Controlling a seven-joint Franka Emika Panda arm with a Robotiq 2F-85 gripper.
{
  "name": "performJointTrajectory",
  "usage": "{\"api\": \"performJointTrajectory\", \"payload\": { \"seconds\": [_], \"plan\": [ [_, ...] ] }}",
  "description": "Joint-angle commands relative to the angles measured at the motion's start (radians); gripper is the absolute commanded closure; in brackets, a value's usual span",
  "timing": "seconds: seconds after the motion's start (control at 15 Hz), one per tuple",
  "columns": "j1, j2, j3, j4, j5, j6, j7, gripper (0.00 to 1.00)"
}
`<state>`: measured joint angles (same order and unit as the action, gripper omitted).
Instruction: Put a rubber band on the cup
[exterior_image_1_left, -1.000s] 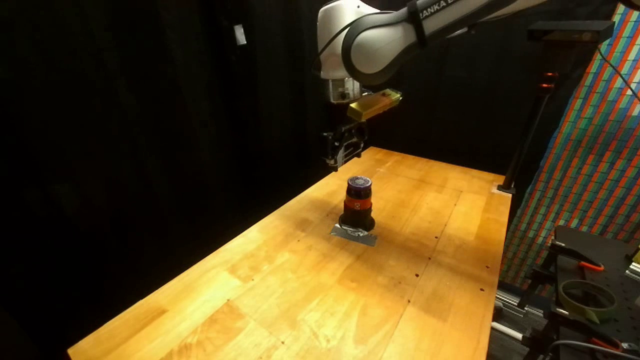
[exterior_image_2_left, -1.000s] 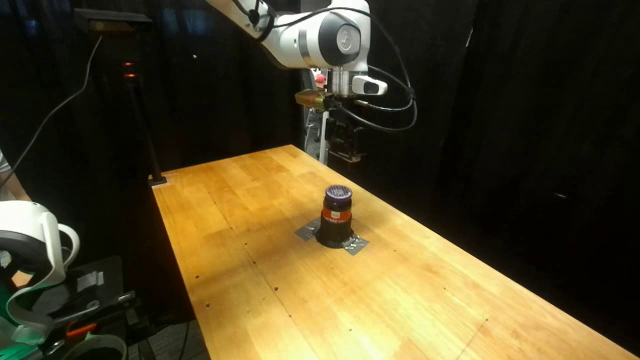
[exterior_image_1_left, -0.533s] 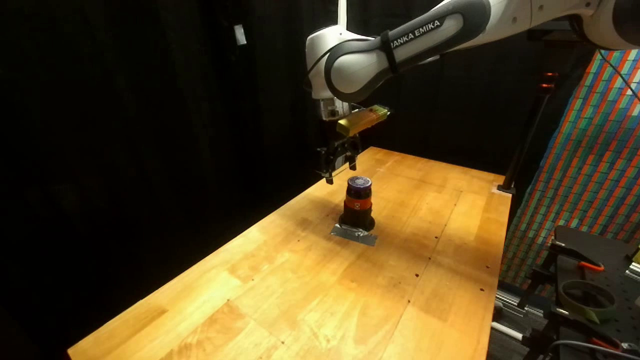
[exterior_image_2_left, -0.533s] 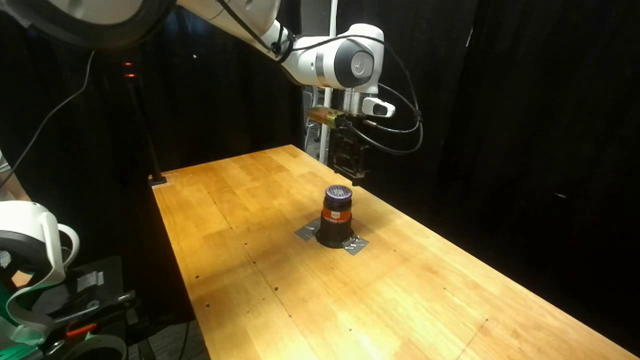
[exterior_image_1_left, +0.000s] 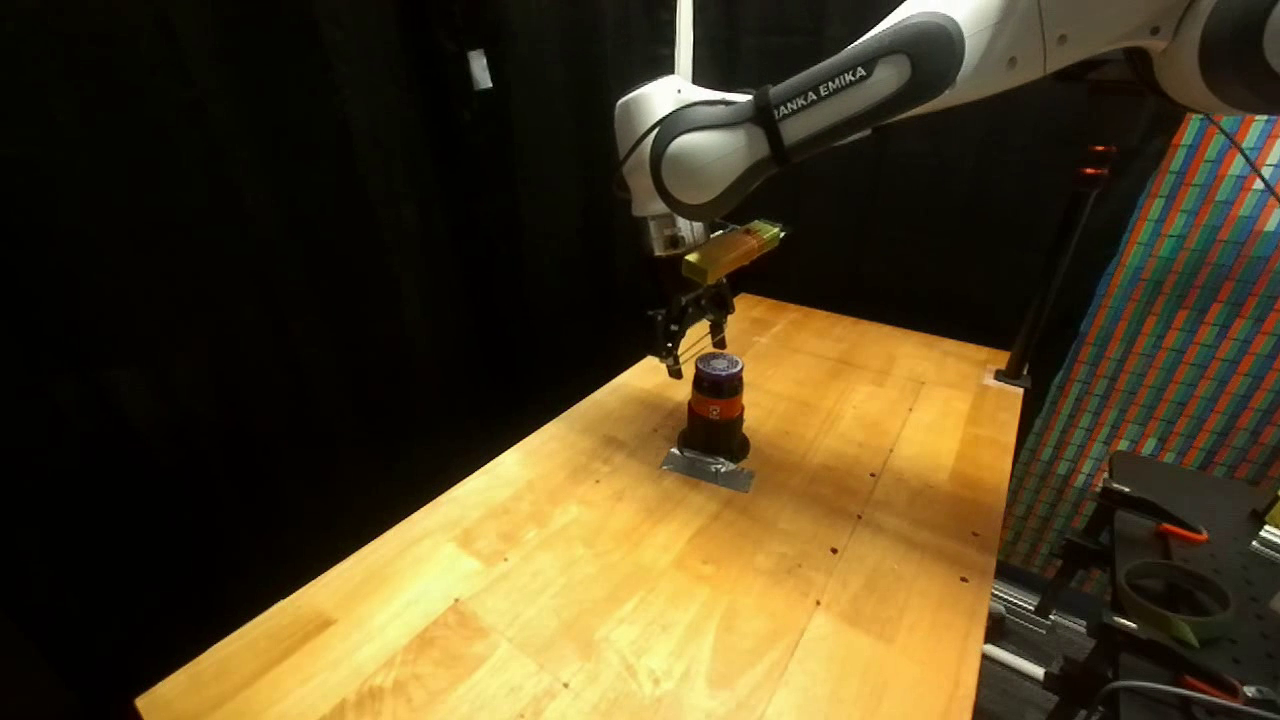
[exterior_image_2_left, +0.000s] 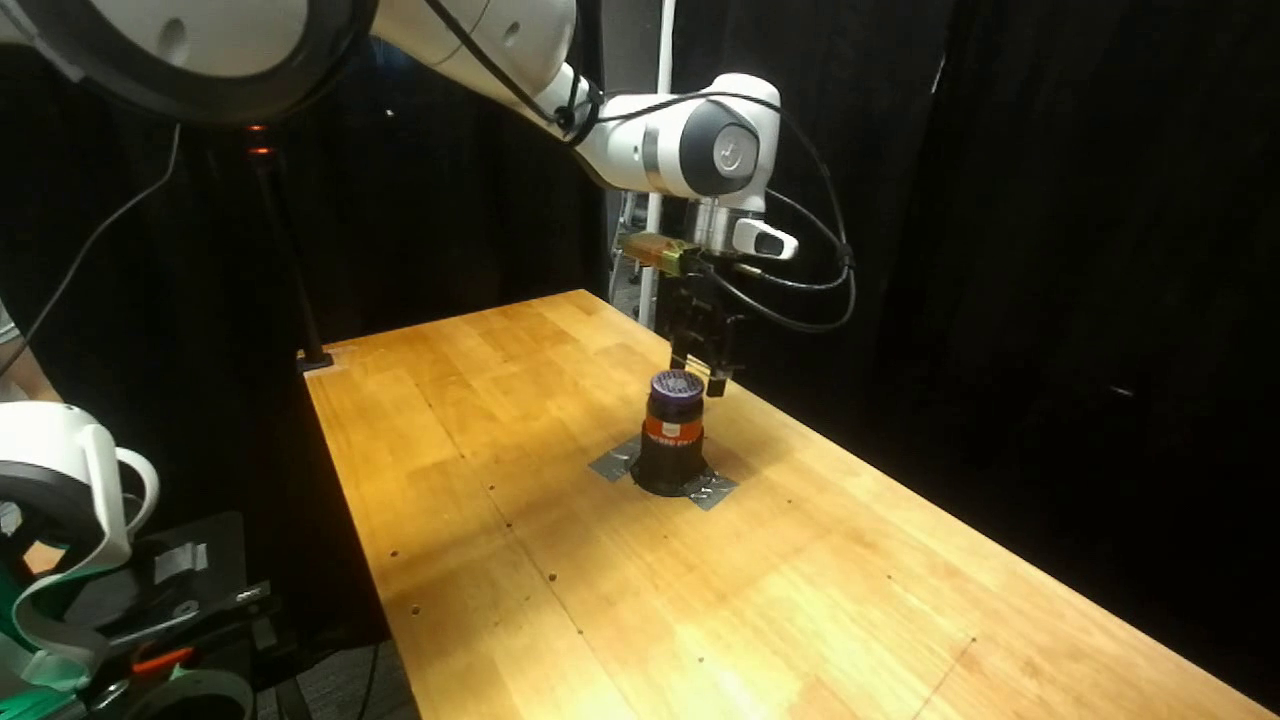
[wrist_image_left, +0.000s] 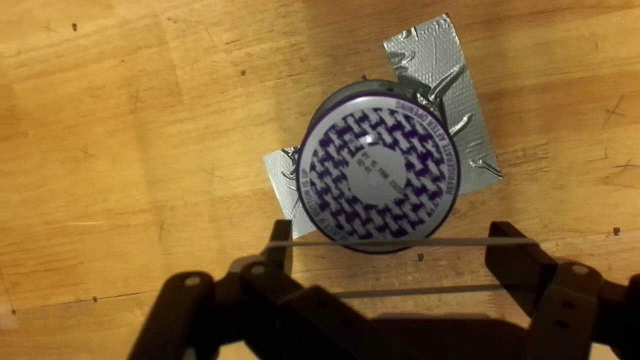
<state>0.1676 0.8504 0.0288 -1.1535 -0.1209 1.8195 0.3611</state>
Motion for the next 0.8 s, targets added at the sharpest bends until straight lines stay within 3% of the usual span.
{"api": "performJointTrajectory", "payload": {
  "seconds": [0.0, 0.73],
  "plan": [
    [-0.001, 0.025, -0.017, 0.033, 0.032, -0.022, -0.015, 0.00],
    [-0.034, -0.056, -0.008, -0.117, 0.108, 0.014, -0.031, 0.00]
  ]
}}
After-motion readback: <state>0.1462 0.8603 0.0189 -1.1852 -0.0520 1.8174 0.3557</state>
